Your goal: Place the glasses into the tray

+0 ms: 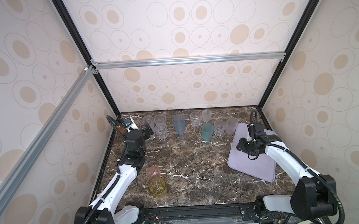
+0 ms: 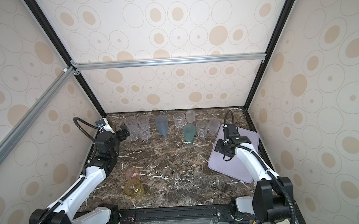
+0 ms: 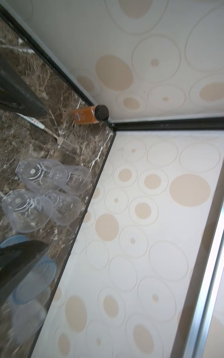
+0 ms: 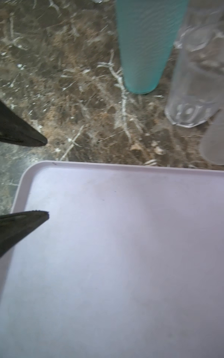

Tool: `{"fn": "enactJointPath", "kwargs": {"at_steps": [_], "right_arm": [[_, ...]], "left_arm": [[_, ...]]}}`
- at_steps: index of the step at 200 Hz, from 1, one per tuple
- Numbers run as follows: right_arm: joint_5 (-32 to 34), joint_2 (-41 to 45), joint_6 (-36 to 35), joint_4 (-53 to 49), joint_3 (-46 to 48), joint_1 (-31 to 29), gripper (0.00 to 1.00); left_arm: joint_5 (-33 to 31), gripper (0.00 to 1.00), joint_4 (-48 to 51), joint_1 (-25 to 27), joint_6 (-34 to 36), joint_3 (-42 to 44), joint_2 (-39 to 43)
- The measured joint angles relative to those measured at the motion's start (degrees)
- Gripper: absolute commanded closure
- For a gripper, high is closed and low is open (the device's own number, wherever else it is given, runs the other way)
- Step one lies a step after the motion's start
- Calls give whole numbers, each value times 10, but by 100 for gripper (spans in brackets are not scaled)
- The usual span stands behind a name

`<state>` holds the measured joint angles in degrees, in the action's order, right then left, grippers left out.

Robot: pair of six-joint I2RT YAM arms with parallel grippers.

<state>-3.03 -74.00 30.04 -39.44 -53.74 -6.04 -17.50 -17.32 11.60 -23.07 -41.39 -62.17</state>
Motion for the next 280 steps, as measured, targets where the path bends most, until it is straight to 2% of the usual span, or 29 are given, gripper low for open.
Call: {"fn": "enactJointPath", "kwargs": {"at_steps": [24, 39, 88, 119, 143, 280], "right_arm": [[8, 3, -12, -51, 8, -60, 47], [19, 3, -24, -75, 11, -97, 48], [54, -72, -57, -98, 12, -180, 62], [75, -123, -70, -93, 12, -203, 67], [82, -134, -75, -85, 12, -203, 70], [92, -171, -76, -69, 9, -202, 90]], "left_arm": [[87, 14, 5, 9, -12, 0, 31], [104, 14, 16, 49, -11, -3, 35], [63, 18, 15, 280, 21, 5, -4], [27, 17, -17, 363, 57, 30, -47], [20, 17, -24, 383, 78, 35, -72], [8, 17, -55, 384, 94, 53, -74]]}}
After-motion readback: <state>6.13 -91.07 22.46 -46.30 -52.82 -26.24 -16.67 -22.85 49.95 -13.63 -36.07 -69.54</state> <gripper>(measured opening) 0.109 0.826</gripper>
